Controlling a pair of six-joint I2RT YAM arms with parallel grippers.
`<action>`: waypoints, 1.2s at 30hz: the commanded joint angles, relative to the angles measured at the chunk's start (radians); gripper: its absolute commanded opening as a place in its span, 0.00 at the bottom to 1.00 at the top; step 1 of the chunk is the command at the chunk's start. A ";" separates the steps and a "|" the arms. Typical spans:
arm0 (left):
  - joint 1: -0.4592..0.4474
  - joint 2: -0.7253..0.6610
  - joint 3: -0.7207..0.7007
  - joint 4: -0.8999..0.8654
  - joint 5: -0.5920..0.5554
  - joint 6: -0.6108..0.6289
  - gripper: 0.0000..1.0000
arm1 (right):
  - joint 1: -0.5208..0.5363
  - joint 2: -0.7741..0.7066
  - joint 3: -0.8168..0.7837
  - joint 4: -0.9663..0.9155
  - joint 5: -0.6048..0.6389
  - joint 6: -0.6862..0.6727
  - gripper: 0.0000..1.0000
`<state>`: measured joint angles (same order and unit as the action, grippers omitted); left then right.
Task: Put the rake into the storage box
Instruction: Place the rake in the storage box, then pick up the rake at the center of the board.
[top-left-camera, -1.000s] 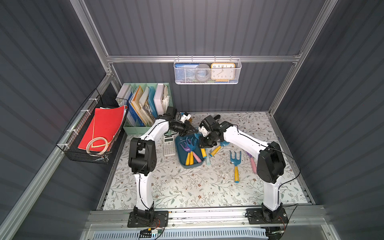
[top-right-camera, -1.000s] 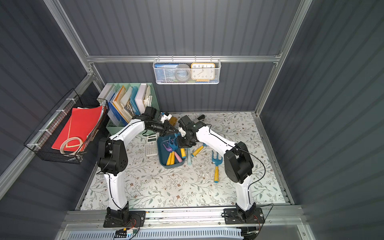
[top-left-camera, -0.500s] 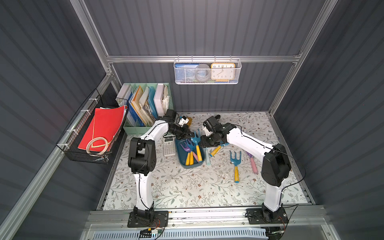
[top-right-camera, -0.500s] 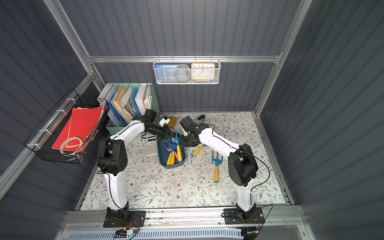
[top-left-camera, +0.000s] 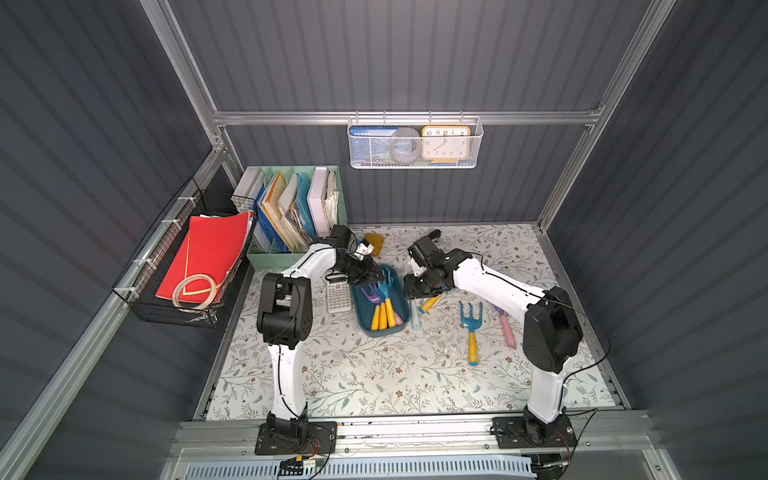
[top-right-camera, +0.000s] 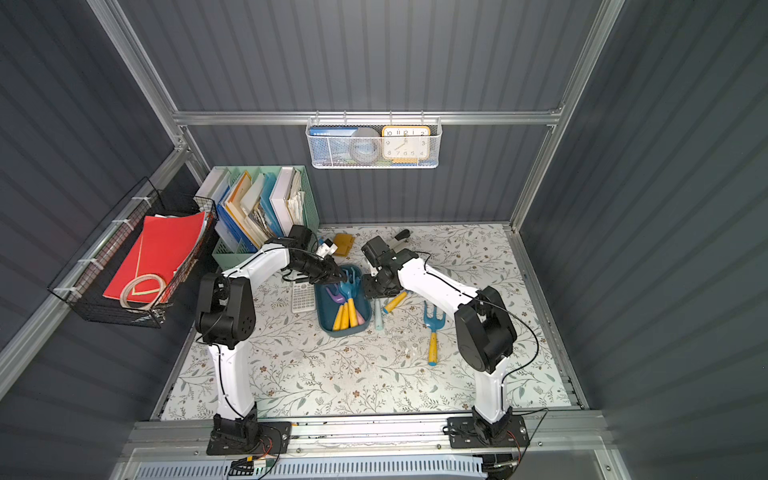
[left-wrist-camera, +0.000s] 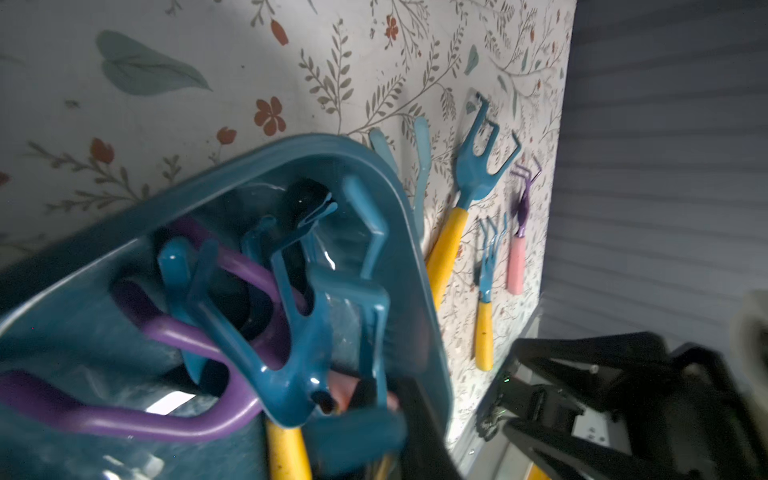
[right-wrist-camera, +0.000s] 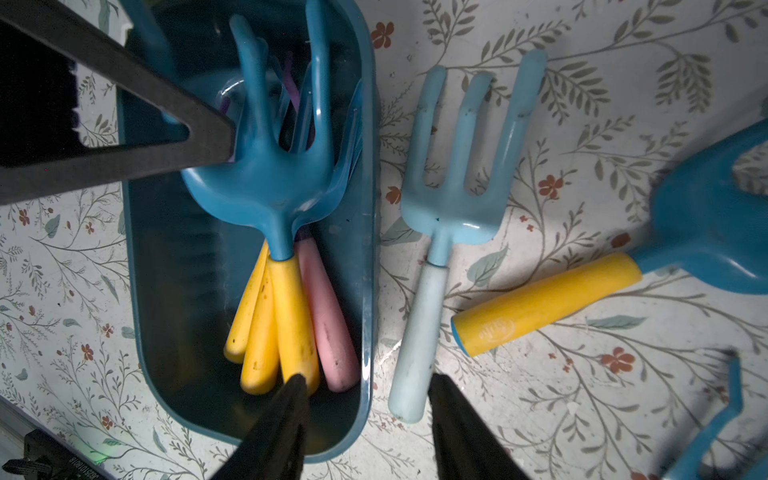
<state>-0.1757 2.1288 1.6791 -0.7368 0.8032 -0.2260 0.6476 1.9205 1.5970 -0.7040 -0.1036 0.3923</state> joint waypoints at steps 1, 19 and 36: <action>0.004 0.035 0.005 -0.045 -0.005 0.026 0.41 | -0.006 -0.035 -0.012 -0.011 0.007 0.007 0.51; -0.004 0.045 0.367 -0.349 -0.538 -0.126 0.67 | -0.097 0.010 -0.089 -0.050 0.101 0.178 0.58; -0.005 -0.089 0.215 -0.138 -0.491 -0.181 0.77 | -0.168 0.182 -0.080 -0.006 0.016 0.214 0.55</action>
<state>-0.1776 2.1033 1.9293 -0.9081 0.3050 -0.3851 0.4759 2.0823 1.5181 -0.6987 -0.0887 0.5941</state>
